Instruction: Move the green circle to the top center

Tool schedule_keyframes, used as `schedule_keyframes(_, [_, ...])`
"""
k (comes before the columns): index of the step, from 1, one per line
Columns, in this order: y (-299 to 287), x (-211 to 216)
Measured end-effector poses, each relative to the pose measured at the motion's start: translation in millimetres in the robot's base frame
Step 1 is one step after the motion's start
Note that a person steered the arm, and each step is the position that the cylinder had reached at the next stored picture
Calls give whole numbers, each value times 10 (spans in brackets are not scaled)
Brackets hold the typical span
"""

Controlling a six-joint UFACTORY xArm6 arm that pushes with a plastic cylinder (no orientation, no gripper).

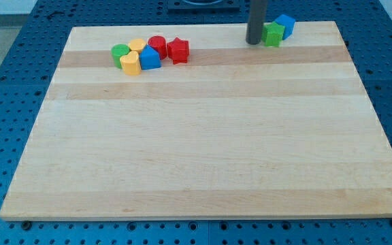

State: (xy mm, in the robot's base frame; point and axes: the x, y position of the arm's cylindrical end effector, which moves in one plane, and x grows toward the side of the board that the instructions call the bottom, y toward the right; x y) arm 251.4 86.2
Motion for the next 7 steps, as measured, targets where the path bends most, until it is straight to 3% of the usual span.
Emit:
schedule_keyframes(2, [-1134, -534])
schedule_keyframes(3, [-1919, -597])
schedule_keyframes(4, [-2821, -533])
schedule_keyframes(5, [-3634, -196])
schedule_keyframes(7, [-3911, 20])
